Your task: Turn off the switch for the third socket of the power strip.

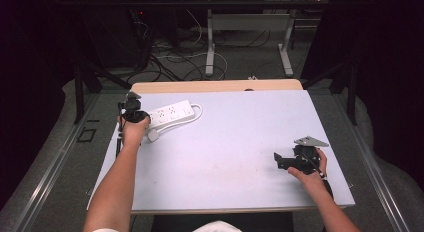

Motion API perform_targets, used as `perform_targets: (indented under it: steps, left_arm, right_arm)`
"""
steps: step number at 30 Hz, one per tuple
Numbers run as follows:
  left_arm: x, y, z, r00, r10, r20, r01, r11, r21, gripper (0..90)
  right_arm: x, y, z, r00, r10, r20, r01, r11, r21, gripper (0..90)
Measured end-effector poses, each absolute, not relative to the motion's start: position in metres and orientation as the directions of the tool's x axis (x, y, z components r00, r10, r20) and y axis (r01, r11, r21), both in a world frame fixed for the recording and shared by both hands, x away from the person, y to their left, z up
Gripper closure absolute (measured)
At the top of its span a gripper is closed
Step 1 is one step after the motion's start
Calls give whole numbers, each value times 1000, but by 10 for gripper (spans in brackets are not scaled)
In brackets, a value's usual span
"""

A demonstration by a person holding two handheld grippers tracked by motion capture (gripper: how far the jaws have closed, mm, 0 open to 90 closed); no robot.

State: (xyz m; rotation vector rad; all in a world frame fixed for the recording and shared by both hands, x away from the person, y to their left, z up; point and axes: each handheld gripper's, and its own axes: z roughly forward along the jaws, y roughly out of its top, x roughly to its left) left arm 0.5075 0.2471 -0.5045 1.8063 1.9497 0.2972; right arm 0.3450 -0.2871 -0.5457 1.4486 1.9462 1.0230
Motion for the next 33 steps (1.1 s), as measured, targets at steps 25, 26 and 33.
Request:
perform_targets:
  steps: [25,26,33]
  left_arm:
    - [508,247,-511,-44,981,-187,891,123,437,882]
    - [508,247,-511,-44,981,-187,891,123,438,884]
    - [508,247,-512,-35,983,-182,885,115,452,889]
  right_arm:
    - [345,-288,-545,-308,950,41,570,150,808,0]
    - [345,-288,-545,-308,950,41,571,150,807,0]
    - [345,-288,-545,-311,950,39,570,153,807,0]
